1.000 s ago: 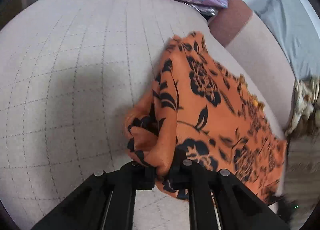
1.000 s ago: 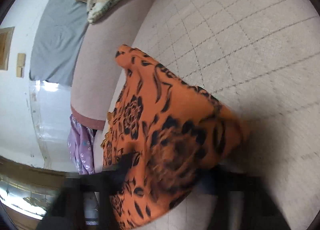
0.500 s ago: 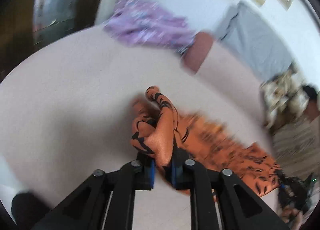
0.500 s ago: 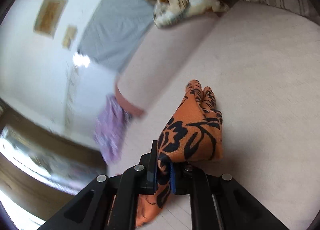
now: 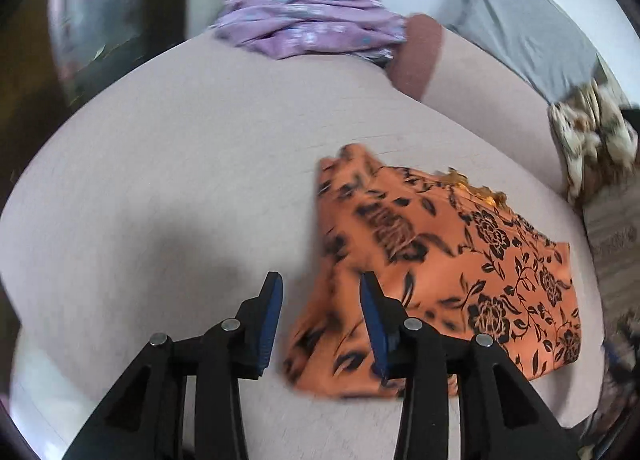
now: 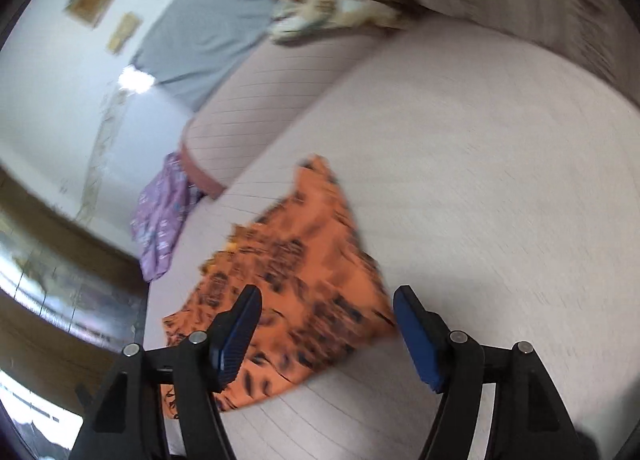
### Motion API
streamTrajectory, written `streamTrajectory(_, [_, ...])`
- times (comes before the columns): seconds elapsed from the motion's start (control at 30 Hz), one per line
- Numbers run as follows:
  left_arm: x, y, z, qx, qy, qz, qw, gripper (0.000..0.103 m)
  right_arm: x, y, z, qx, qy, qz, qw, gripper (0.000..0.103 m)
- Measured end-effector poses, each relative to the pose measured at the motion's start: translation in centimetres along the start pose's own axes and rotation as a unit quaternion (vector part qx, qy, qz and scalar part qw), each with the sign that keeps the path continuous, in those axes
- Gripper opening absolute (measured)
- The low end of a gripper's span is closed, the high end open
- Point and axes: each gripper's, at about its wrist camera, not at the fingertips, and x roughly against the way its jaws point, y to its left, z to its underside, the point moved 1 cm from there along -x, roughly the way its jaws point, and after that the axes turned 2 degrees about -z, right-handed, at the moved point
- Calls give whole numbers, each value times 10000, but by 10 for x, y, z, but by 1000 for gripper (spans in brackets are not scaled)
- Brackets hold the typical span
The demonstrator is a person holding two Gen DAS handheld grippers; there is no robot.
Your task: Fold small clothes
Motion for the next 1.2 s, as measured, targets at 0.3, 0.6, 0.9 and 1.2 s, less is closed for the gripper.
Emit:
streamTrajectory(0.3, [-85, -18, -58, -835, 603, -347, 9941, 39, -65, 40, -45, 913, 474, 285, 9943, 72])
streamTrajectory(0.6, [-107, -17, -73, -966, 405, -360, 9938, 5, -177, 40, -83, 1792, 1223, 957, 9715, 10])
streamTrajectory(0.9, [-122, -2, -65, -802, 231, -592, 9947, 10, -201, 31, -92, 1892, 971, 1628, 9635, 22])
streamTrajectory(1.2, [-36, -2, -47, -815, -443, -451, 9947, 21, -98, 58, -86, 1533, 155, 379, 9873, 73])
